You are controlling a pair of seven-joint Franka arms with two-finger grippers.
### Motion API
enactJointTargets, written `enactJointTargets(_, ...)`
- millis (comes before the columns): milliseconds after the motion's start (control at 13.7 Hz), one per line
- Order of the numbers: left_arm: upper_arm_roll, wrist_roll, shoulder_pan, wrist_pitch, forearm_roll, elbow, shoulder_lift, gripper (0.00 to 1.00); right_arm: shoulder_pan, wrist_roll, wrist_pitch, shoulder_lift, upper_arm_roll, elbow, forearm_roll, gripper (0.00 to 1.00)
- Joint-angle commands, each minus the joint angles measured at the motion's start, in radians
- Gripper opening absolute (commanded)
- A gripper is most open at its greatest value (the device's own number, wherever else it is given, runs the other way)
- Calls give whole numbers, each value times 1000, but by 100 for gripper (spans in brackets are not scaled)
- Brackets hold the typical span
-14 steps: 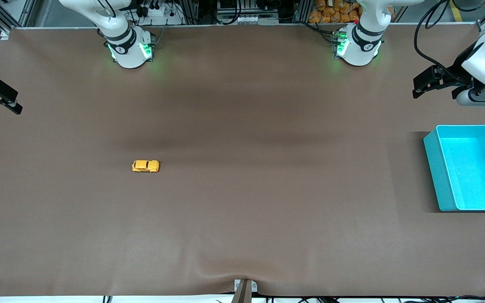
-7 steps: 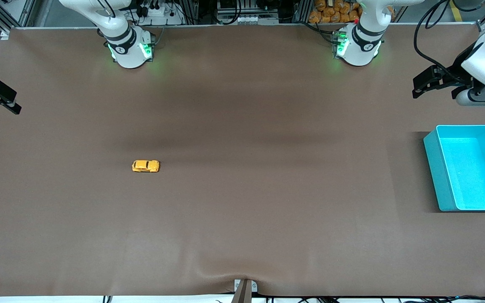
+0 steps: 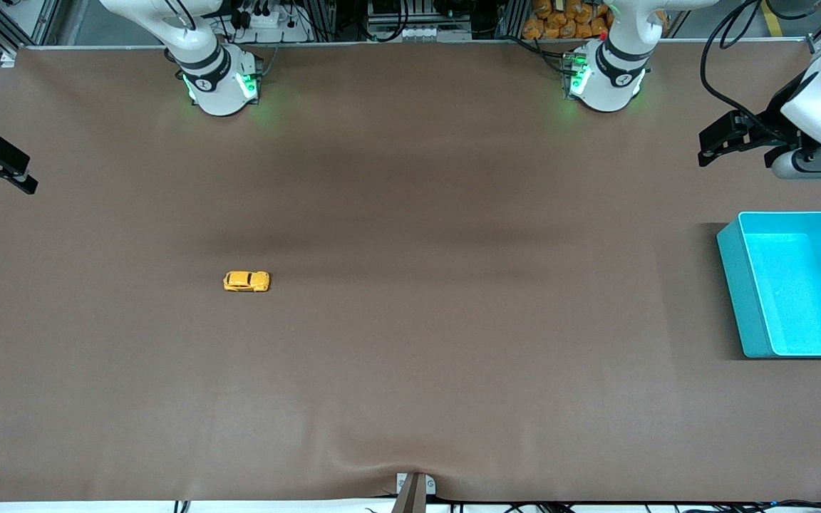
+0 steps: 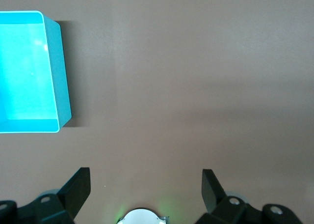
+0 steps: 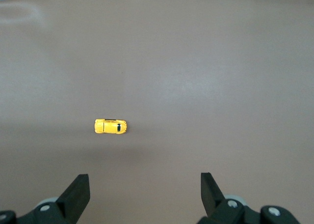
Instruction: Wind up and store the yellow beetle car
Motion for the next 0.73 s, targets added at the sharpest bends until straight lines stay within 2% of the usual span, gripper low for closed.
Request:
enactJointTargets(0, -2, 21, 7, -12, -16, -2, -17, 100, -20, 2, -6, 7, 13, 10, 8, 100)
enactJointTargets(658, -3, 21, 7, -12, -14, -2, -15, 100, -15, -31, 2, 16, 13, 10, 8, 100)
